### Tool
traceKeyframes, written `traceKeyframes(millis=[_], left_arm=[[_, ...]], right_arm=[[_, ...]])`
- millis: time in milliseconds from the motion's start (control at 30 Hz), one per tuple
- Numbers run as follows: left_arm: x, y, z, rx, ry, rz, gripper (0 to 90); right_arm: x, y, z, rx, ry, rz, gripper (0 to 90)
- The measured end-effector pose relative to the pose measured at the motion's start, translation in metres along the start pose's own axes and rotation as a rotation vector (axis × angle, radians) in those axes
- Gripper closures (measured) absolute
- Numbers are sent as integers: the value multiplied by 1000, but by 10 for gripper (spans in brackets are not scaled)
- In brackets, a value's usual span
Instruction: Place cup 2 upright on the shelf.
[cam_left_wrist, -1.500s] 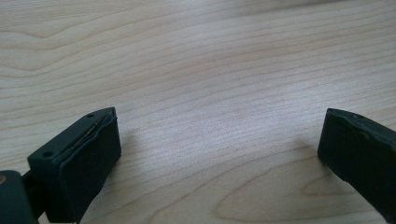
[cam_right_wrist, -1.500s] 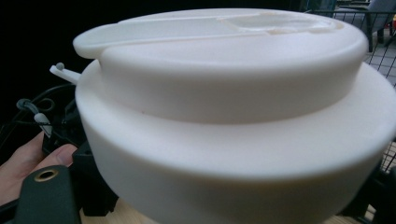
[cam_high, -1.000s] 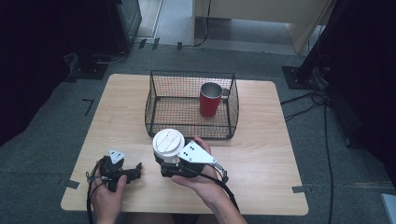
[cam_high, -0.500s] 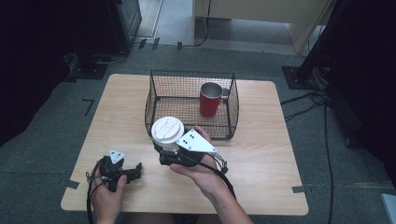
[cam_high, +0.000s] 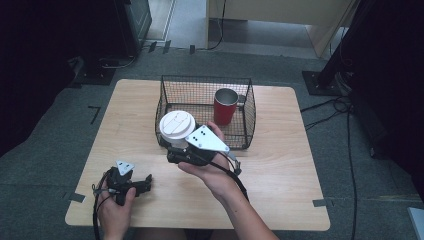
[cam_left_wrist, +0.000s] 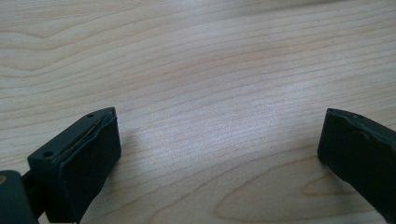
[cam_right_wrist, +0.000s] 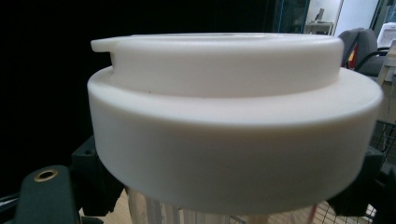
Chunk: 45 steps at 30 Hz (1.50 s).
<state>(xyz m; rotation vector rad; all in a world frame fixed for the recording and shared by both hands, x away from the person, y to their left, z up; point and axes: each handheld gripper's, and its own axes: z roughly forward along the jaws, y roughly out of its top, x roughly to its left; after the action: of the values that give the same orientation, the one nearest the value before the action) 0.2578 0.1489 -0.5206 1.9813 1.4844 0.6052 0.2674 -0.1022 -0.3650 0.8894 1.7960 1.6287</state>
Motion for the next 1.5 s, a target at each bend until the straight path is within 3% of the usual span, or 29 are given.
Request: traceKeyframes(millis=[1500], left_arm=[[0, 0, 0, 1, 0, 4, 1]], right_arm=[[-40, 23, 43, -140, -150, 14, 161]])
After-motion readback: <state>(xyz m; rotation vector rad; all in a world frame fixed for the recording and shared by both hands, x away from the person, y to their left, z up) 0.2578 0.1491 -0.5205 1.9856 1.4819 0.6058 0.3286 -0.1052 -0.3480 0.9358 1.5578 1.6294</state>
